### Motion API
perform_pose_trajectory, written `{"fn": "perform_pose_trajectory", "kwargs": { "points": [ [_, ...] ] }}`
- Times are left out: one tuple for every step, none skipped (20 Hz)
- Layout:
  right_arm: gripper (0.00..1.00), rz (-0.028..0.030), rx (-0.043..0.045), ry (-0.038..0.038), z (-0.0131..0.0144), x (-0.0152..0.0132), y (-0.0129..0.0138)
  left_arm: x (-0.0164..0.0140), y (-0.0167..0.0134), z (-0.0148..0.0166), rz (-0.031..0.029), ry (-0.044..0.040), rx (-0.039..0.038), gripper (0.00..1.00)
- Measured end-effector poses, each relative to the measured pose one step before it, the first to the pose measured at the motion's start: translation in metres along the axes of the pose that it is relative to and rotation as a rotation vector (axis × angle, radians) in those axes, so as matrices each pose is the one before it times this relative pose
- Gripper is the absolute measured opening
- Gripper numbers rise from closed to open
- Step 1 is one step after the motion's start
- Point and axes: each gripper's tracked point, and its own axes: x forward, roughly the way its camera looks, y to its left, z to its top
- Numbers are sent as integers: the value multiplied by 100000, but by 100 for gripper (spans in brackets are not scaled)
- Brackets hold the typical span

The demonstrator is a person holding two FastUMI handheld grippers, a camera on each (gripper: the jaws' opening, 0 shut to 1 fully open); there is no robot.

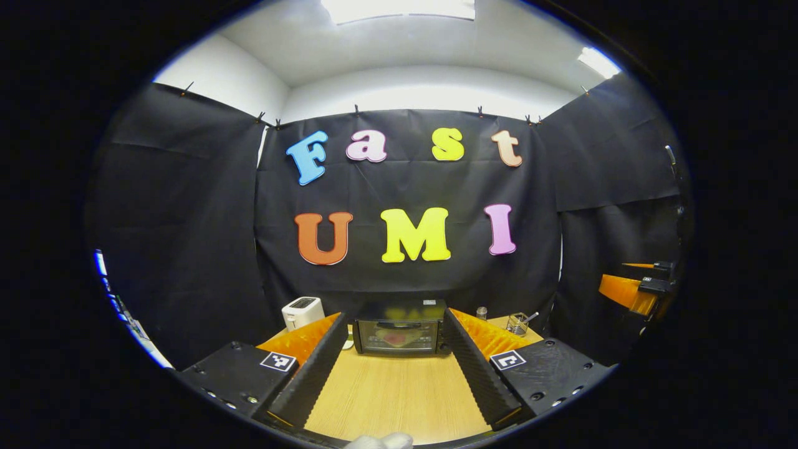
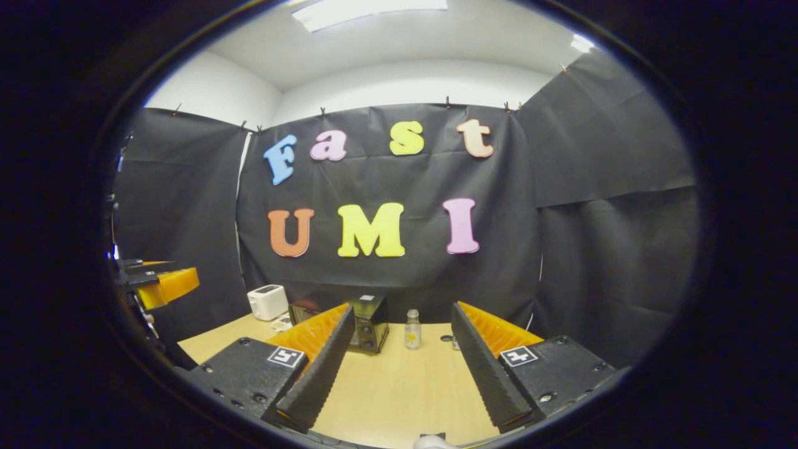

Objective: Open the electric oven with the left hand, put the food in, and close the electric oven.

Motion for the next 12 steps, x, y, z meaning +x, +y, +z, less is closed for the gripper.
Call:
{"fn": "perform_pose_trajectory", "kwargs": {
  "points": [
    [99, 140, 96, -20, -35, 23, 188, -58, 69, 165, -276, -97, 542, 97],
    [96, 6, 81, -89, 71, -35, 67, -14, 186, 147, 119, -80, 163, 100],
    [96, -577, -196, 139, 27, -12, -92, -24, 72, -78, 161, 41, -419, 100],
    [96, -803, 107, -85, -26, -81, -222, -123, -249, -10, -599, 208, -547, 97],
    [96, 71, 682, -890, 273, -92, 101, -39, 0, -59, -171, -40, -101, 100],
    [99, -267, 558, -230, -21, 50, 132, -47, 148, -94, 79, 365, 354, 97],
    [96, -488, 241, 562, -234, -97, -131, -153, 34, -226, -91, 541, 539, 97],
    [96, -226, 71, 448, -109, 29, 14, -24, -118, 12, -233, -146, 365, 97],
    [96, -545, 313, -19, 64, -40, -57, 77, -70, 39, -320, -286, 329, 97],
    [99, -426, 253, 247, 52, -124, -66, -75, 29, 5, -173, 58, 89, 97],
    [96, -450, 270, 51, -68, 7, 49, -62, -147, 32, -589, 365, -204, 97],
    [96, -437, 212, 140, -55, -190, -2, 45, -51, 1, -365, -230, -177, 97]
  ]
}}
